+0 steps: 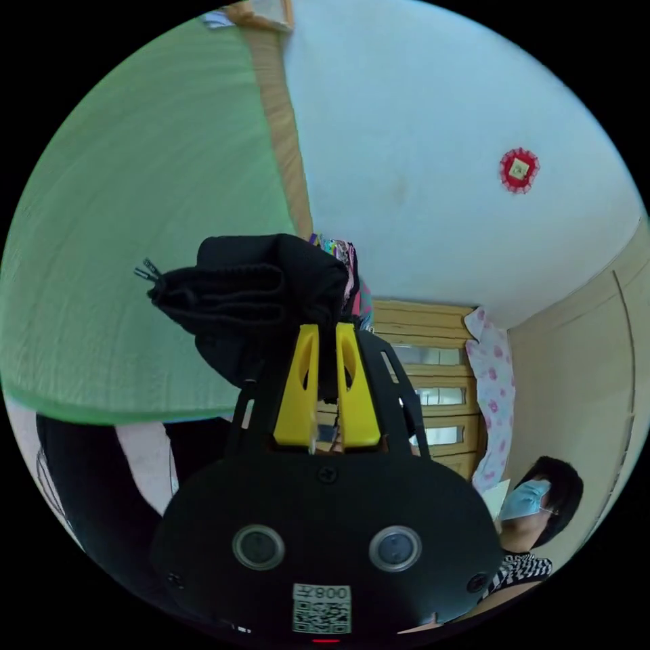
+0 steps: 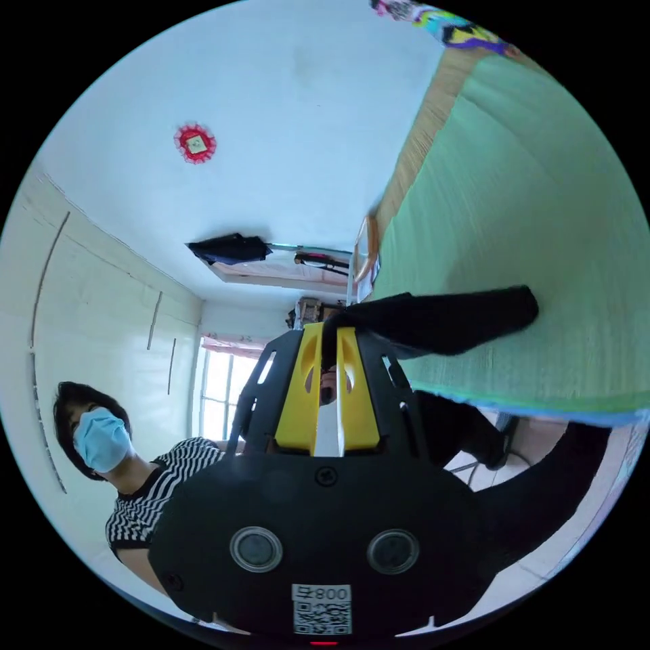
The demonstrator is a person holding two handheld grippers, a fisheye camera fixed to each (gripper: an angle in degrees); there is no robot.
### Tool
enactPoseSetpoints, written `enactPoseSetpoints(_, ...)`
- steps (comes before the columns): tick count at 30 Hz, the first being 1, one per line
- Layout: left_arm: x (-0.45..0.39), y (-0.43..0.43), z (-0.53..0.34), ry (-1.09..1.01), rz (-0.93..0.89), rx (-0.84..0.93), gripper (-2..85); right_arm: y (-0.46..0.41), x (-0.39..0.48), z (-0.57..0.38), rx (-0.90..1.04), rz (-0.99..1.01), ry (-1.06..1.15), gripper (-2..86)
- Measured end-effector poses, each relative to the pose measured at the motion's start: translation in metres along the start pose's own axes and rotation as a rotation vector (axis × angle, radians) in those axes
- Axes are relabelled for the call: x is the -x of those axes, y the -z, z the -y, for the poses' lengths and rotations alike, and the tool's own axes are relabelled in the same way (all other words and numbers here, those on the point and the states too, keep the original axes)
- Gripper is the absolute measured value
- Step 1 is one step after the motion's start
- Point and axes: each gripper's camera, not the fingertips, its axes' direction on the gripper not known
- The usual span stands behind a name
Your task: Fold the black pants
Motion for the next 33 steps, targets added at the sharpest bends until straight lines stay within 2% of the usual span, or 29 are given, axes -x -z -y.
enactPoseSetpoints(4, -0.104, -0.109, 0.035, -0.141, -0.086, 0.051, 4.5, 0.072, 0.06, 0.057, -0.063, -0.014, 0.135, 1.9)
enactPoseSetpoints(9, -0.263, -0.259, 0.062, -0.389, -0.243, 0.144, 4.6, 0.218, 0.214, 0.118, -0.227, -0.176, 0.432, 2.0)
enactPoseSetpoints(11, -0.337, -0.339, 0.059, -0.51, -0.306, 0.227, 4.8, 0.273, 0.263, 0.113, -0.313, -0.243, 0.524, 2.0)
enactPoseSetpoints(15, -0.413, -0.46, 0.041, -0.634, -0.327, 0.369, 5.1, 0.386, 0.315, 0.061, -0.494, -0.377, 0.645, 2.1)
enactPoseSetpoints(18, -0.433, -0.561, 0.023, -0.616, -0.291, 0.496, 5.3, 0.446, 0.281, 0.014, -0.6, -0.448, 0.609, 2.3)
enactPoseSetpoints(22, -0.41, -0.689, 0.002, -0.541, 0.049, 0.713, 5.2, 0.495, 0.17, -0.021, -0.645, -0.5, 0.352, 2.4)
enactPoseSetpoints(24, -0.402, -0.714, 0.0, -0.473, -0.046, 0.701, 5.1, 0.516, 0.094, -0.04, -0.66, -0.439, 0.191, 2.4)
enactPoseSetpoints(26, -0.411, -0.741, -0.002, -0.418, -0.144, 0.708, 5.0, 0.529, 0.062, -0.056, -0.702, -0.262, 0.226, 2.3)
enactPoseSetpoints(29, -0.445, -0.771, -0.005, -0.511, -0.096, 0.738, 4.9, 0.539, 0.054, -0.066, -0.73, -0.223, 0.276, 2.1)
enactPoseSetpoints(33, -0.479, -0.807, -0.008, -0.532, -0.088, 0.763, 4.9, 0.556, 0.062, -0.068, -0.736, -0.189, 0.327, 1.9)
